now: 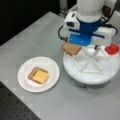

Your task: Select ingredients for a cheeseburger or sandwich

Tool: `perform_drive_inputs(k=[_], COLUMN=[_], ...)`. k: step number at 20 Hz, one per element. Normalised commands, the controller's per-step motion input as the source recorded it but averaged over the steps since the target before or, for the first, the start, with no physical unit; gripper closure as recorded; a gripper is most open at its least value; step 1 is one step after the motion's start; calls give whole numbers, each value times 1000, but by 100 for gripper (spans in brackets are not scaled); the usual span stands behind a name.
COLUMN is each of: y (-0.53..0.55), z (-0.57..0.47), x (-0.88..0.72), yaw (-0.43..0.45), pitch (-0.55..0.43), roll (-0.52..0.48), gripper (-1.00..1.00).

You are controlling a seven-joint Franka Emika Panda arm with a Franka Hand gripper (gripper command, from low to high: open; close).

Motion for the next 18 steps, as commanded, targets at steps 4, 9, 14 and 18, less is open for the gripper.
perform_drive_inputs(k=[4, 9, 14, 18], y=[-240, -248, -285, -300], z=[178, 189, 110, 52], x=[170, 183, 177, 124], yaw=[-371, -366, -203, -4], pitch=[139, 137, 87, 110], roll=[275, 470, 482, 436], gripper=[-100, -100, -100, -100])
